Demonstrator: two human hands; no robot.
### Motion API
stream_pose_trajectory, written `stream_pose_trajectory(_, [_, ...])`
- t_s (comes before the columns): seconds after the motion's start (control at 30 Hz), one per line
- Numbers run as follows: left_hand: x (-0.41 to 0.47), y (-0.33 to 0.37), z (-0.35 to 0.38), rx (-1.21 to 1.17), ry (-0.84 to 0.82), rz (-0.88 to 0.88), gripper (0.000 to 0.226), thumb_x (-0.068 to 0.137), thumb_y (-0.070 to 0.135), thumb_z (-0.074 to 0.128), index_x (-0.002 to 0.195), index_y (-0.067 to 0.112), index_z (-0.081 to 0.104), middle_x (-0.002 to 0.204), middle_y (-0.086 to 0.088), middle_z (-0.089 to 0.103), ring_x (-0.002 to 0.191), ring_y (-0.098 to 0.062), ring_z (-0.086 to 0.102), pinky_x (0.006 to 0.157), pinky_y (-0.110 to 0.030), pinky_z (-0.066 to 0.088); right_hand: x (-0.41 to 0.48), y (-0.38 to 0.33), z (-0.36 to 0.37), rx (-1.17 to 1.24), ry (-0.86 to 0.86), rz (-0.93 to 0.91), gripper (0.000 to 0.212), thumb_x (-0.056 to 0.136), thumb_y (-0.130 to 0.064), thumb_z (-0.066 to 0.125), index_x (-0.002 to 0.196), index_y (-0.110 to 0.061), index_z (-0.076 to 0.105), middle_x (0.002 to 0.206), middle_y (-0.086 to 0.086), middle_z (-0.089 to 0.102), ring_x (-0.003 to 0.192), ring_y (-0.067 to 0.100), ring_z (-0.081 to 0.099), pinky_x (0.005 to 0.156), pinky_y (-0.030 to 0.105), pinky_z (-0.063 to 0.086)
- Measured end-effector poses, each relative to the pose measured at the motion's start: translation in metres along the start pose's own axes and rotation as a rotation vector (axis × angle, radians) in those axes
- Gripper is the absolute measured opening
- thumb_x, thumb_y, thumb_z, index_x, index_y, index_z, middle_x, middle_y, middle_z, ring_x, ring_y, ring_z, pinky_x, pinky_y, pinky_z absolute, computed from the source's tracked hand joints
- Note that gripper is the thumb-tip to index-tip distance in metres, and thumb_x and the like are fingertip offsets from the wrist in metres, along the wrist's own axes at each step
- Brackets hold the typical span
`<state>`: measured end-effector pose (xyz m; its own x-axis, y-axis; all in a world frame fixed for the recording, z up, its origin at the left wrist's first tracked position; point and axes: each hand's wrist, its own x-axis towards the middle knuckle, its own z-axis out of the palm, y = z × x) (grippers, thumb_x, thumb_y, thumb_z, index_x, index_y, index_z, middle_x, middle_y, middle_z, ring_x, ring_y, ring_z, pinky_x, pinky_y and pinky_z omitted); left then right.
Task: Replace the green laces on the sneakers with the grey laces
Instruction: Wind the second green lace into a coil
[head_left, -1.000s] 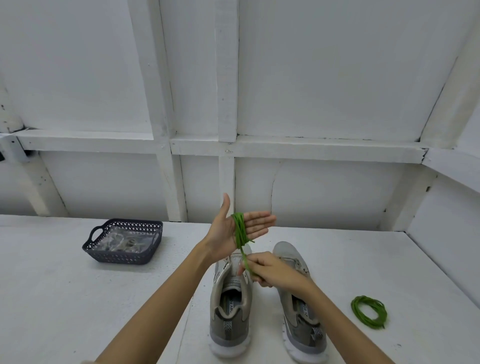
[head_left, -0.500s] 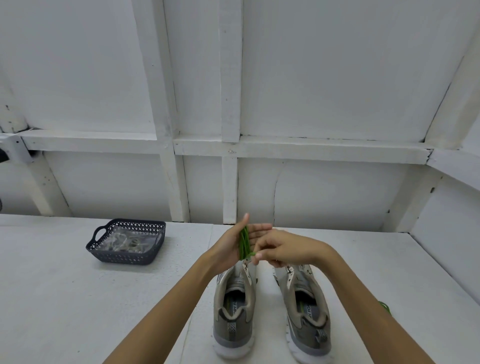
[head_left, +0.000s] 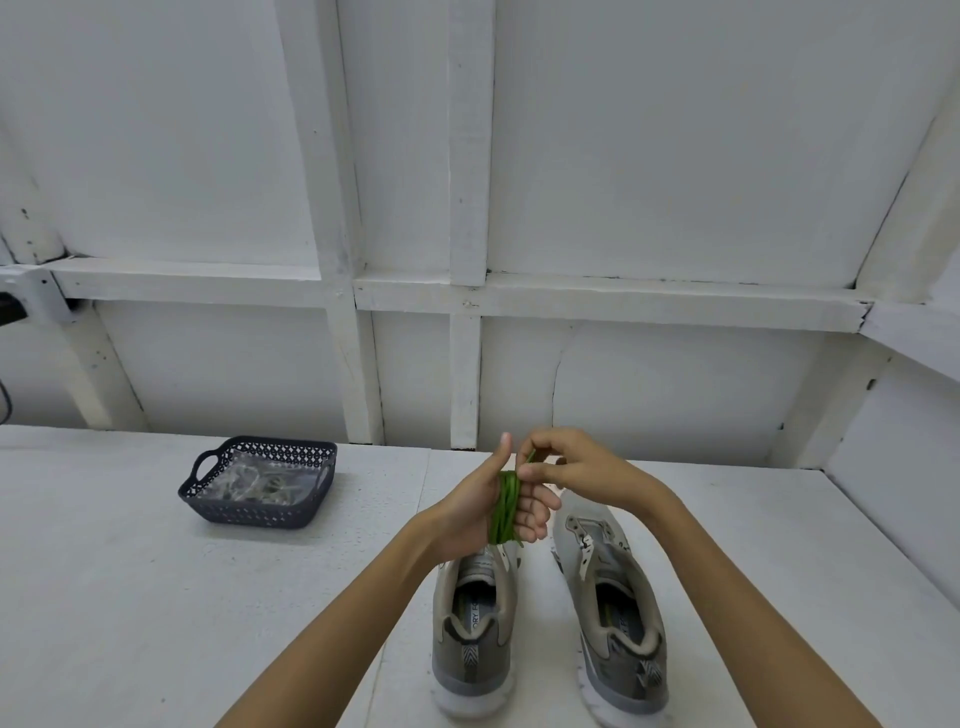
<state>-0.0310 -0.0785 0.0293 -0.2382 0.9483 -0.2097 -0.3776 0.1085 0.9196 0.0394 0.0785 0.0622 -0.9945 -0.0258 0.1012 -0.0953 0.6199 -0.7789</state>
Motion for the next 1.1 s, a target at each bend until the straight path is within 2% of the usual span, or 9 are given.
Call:
stream_pose_trajectory(0.07, [0.0, 0.0, -0.002, -0.024, -0.016, 0.01, 0.086, 0.091, 0.073, 0.017, 0.082, 0.005, 0.069, 0.072, -0.011, 0.06, 0.059, -0.018, 0.058, 0.064, -0.027, 0.05, -0.004, 0.001, 0.003, 0.251, -0.061, 0.044, 0.007, 0.094, -0.012, 0.061, 0.087, -0.012, 0.061, 0.092, -0.001, 0.067, 0.088, 0.015, 0.064, 0.082, 0.021, 0.05])
stream_pose_trajectory(0.13, [-0.002, 0.001, -0.002, -0.033, -0.041, 0.019, 0.086, 0.091, 0.073, 0.018, 0.087, 0.003, 0.068, 0.073, -0.012, 0.059, 0.057, -0.019, 0.056, 0.062, -0.028, 0.05, -0.008, 0.004, 0.008, 0.491, -0.136, 0.07, 0.009, 0.096, -0.013, 0.058, 0.089, -0.007, 0.055, 0.083, 0.013, 0.06, 0.076, 0.016, 0.064, 0.077, 0.024, 0.052])
stream_pose_trajectory(0.2, [-0.003, 0.001, -0.001, -0.009, -0.073, -0.002, 0.09, 0.091, 0.073, 0.012, 0.084, 0.002, 0.068, 0.068, -0.01, 0.061, 0.056, -0.018, 0.057, 0.062, -0.027, 0.05, -0.009, 0.009, 0.014, 0.636, -0.169, 0.083, 0.012, 0.093, -0.016, 0.057, 0.09, -0.007, 0.051, 0.081, 0.013, 0.054, 0.069, 0.017, 0.061, 0.072, 0.026, 0.052])
stream_pose_trajectory(0.27, [-0.005, 0.002, 0.0, 0.003, -0.102, -0.028, 0.093, 0.089, 0.073, 0.009, 0.083, 0.002, 0.068, 0.067, -0.008, 0.063, 0.057, -0.018, 0.059, 0.064, -0.026, 0.051, -0.008, 0.014, 0.019, 0.689, -0.16, 0.096, 0.014, 0.092, -0.019, 0.058, 0.091, -0.006, 0.05, 0.084, 0.012, 0.051, 0.069, 0.018, 0.058, 0.07, 0.027, 0.052])
stream_pose_trajectory(0.53, [0.0, -0.003, -0.004, 0.017, -0.084, -0.063, 0.096, 0.088, 0.075, 0.006, 0.079, 0.003, 0.069, 0.066, -0.008, 0.064, 0.059, -0.017, 0.061, 0.065, -0.025, 0.052, -0.009, 0.019, 0.029, 0.606, -0.046, 0.091, 0.018, 0.095, -0.027, 0.058, 0.087, -0.012, 0.051, 0.07, 0.002, 0.053, 0.063, 0.013, 0.054, 0.064, 0.021, 0.048])
stream_pose_trajectory(0.8, [0.004, -0.004, 0.006, -0.002, 0.046, -0.041, 0.09, 0.09, 0.073, 0.017, 0.058, 0.003, 0.065, 0.055, -0.01, 0.059, 0.051, -0.02, 0.057, 0.059, -0.026, 0.05, -0.004, 0.021, 0.039, 0.559, 0.046, 0.079, 0.042, 0.091, -0.038, 0.055, 0.107, 0.0, 0.046, 0.077, 0.021, 0.047, 0.061, 0.016, 0.052, 0.062, 0.02, 0.047])
stream_pose_trajectory(0.9, [0.005, -0.003, 0.011, -0.021, 0.082, -0.028, 0.089, 0.09, 0.074, 0.024, 0.056, 0.001, 0.063, 0.053, -0.011, 0.059, 0.051, -0.022, 0.058, 0.058, -0.027, 0.051, -0.005, 0.019, 0.041, 0.513, 0.136, 0.049, 0.034, 0.09, -0.037, 0.057, 0.101, -0.006, 0.052, 0.074, 0.027, 0.049, 0.07, 0.021, 0.053, 0.067, 0.02, 0.048])
stream_pose_trajectory(1.0, [0.006, -0.002, 0.013, -0.017, 0.115, -0.024, 0.086, 0.087, 0.074, 0.033, 0.057, -0.001, 0.063, 0.054, -0.013, 0.06, 0.051, -0.023, 0.059, 0.059, -0.028, 0.053, -0.005, 0.015, 0.043, 0.543, 0.2, -0.001, 0.016, 0.088, -0.029, 0.059, 0.091, -0.013, 0.059, 0.078, 0.014, 0.056, 0.075, 0.018, 0.057, 0.071, 0.022, 0.049])
stream_pose_trajectory(1.1, [0.006, -0.001, 0.017, -0.012, 0.143, -0.003, 0.081, 0.087, 0.071, 0.038, 0.056, 0.001, 0.065, 0.053, -0.012, 0.06, 0.05, -0.023, 0.059, 0.059, -0.028, 0.053, -0.005, 0.014, 0.046, 0.563, 0.262, -0.01, 0.014, 0.088, -0.027, 0.06, 0.088, -0.014, 0.061, 0.076, 0.013, 0.055, 0.073, 0.022, 0.056, 0.069, 0.025, 0.049])
